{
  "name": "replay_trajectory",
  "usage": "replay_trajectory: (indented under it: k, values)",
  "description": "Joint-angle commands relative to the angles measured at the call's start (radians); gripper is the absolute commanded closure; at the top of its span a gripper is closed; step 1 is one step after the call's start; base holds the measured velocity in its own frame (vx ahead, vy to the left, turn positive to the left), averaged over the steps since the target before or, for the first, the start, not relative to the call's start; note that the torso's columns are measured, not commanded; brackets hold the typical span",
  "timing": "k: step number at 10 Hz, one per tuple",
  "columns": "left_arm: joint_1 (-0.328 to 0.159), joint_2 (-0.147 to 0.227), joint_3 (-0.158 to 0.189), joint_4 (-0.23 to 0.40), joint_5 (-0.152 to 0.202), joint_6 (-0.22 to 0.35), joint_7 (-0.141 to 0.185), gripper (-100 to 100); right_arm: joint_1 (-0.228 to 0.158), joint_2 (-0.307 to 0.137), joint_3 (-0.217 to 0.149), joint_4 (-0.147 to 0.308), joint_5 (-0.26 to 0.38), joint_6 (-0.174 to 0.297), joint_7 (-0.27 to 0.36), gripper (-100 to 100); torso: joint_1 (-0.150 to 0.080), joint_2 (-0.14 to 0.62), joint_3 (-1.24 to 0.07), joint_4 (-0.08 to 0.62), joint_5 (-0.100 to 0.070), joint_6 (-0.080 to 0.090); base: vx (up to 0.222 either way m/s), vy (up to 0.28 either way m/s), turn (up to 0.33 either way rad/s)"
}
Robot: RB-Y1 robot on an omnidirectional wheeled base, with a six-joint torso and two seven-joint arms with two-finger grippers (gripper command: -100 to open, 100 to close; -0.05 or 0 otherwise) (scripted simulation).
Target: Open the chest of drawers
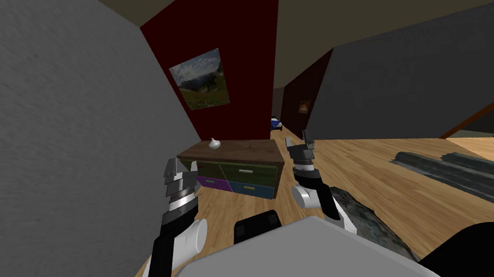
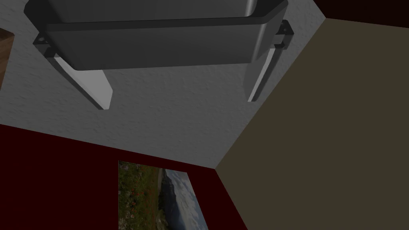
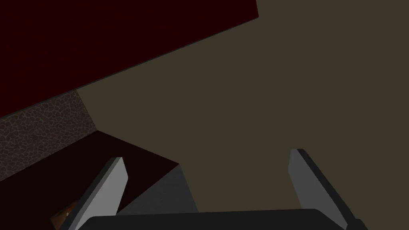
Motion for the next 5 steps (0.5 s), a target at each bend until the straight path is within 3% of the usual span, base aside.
replay_trajectory:
  k: [1,5]
  values:
    - [0.0,0.0,0.0,0.0,0.0,0.0,0.0,0,0.0,0.0,0.0,0.0,0.0,0.0,0.0,0,0.0,0.04,-0.082,0.041,0.0,0.0,0.0,0.0,0.0]
    - [0.0,0.0,0.0,0.0,0.0,0.0,0.0,0,0.0,0.0,0.0,0.0,0.0,0.0,0.0,0,0.0,0.322,-0.644,0.322,0.0,0.0,0.0,0.0,0.0]
